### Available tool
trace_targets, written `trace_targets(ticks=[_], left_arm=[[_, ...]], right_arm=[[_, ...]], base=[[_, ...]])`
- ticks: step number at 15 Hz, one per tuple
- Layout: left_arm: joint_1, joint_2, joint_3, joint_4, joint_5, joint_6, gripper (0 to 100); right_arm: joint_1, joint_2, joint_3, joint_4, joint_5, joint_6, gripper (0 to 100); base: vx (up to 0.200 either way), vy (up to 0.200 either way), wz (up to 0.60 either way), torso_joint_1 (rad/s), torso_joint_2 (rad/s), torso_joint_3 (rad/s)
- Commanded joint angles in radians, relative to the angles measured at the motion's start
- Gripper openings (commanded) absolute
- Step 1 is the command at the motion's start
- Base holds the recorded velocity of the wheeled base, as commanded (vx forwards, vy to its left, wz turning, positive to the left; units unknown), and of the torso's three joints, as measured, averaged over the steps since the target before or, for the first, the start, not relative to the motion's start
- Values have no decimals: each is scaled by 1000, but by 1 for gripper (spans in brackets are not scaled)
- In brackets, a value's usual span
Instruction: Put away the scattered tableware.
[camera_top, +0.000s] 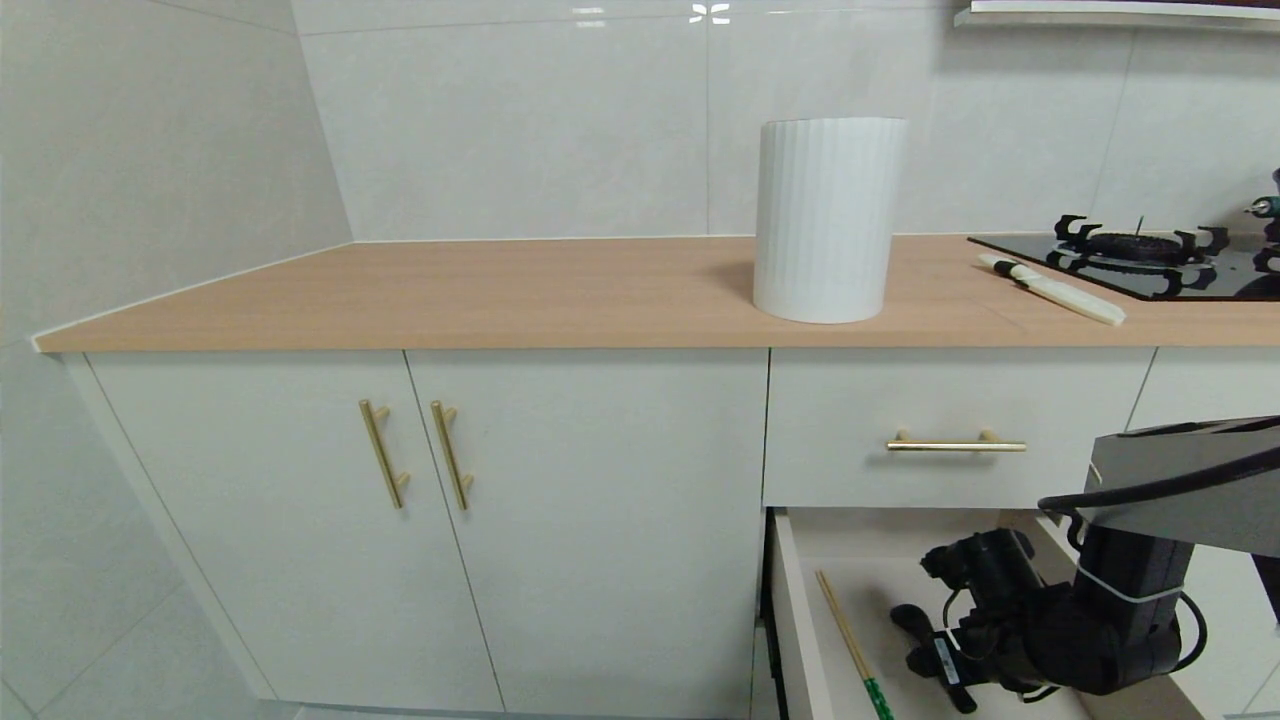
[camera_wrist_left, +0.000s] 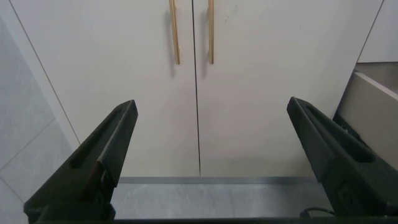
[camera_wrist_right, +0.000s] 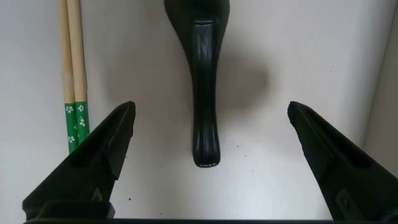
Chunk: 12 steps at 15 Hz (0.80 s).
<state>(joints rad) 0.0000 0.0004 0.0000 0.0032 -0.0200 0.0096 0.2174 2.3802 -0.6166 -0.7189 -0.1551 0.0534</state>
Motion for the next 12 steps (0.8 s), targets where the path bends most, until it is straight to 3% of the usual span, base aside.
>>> trace_targets(ticks=[1, 7, 12], left_arm=[[0, 0, 0, 0, 0, 0, 100], [0, 0, 0, 0, 0, 0, 100], [0, 0, 0, 1, 0, -2, 100]], right_arm=[[0, -1, 0, -1, 0, 0, 100], [0, -259, 49, 29, -1, 25, 100], [26, -504, 26, 320, 5, 20, 100]], base=[[0, 0, 0, 0, 0, 0], [0, 0, 0, 0, 0, 0], [0, 0, 0, 0, 0, 0]])
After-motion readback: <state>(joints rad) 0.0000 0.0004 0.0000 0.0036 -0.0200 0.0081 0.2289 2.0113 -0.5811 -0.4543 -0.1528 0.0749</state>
